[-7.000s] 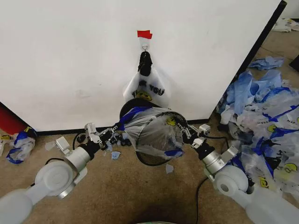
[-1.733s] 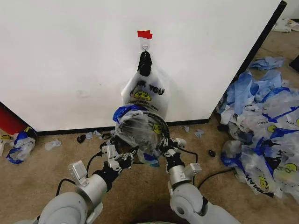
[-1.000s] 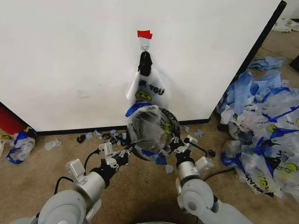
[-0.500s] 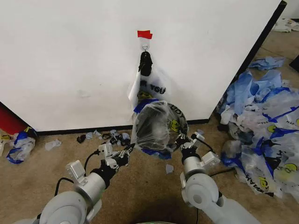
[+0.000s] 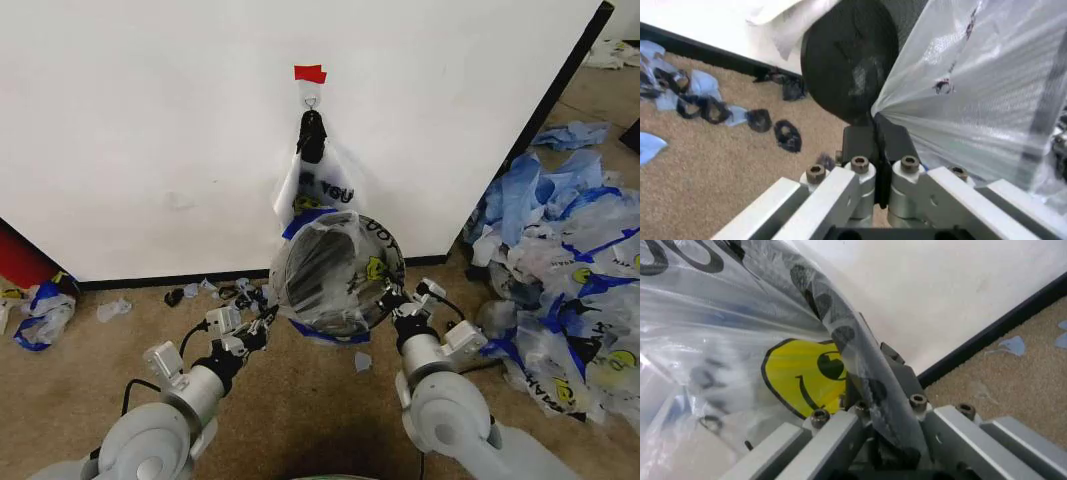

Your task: Pick up the garbage bag from the wall and place it over the trash bin.

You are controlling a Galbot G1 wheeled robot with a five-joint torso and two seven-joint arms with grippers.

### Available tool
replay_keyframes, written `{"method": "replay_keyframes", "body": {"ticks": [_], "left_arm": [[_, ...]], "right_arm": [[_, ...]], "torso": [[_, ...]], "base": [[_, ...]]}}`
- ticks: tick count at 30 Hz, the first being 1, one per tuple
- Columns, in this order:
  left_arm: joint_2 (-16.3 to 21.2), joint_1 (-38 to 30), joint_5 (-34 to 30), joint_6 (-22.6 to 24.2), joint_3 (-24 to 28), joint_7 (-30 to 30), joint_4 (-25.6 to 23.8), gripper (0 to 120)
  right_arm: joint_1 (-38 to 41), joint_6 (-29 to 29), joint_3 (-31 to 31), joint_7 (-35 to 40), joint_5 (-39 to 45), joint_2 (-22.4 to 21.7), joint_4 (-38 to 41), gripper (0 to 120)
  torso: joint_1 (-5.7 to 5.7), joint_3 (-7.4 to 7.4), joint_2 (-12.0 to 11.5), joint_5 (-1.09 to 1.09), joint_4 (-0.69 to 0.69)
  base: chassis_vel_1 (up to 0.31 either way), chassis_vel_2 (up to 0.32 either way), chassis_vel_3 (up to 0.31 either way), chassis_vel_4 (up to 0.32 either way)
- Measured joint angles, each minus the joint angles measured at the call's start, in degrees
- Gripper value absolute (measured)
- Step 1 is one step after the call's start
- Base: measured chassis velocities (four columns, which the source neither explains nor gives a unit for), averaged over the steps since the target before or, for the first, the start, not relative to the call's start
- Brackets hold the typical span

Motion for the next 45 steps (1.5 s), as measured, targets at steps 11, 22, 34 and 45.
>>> {"method": "replay_keyframes", "body": {"ticks": [11, 22, 34, 45], "left_arm": [[-1.7, -1.4, 1.1, -0.6, 1.7, 0.1, 2.8, 0], [-3.2, -1.0, 4.1, -2.6, 2.3, 1.8, 5.8, 19], [-4.6, -1.2, 6.4, -4.4, 2.6, 2.7, 8.9, 26], [-4.1, 3.2, 8.9, -6.1, 1.8, 8.1, 8.1, 64]], "right_arm": [[0.0, -1.1, -1.1, 1.3, 1.8, 0.0, 2.1, 0], [0.0, -1.7, -1.7, 2.2, 2.5, 1.1, 2.9, 0], [-0.2, -2.6, -1.7, 4.0, 3.9, 1.3, 4.2, 0], [0.5, -2.5, 2.1, 6.0, 7.1, 4.7, 3.9, 0]], "torso": [[0.00, 0.00, 0.0, -0.01, 0.00], [0.00, 0.00, 0.0, -0.02, 0.00], [0.00, 0.00, 0.0, -0.01, 0.00], [0.00, 0.00, 0.0, -0.01, -0.01]], "base": [[0.000, 0.000, 0.000, 0.000], [0.000, 0.000, 0.000, 0.000], [0.000, 0.000, 0.000, 0.000], [0.000, 0.000, 0.000, 0.000]]}}
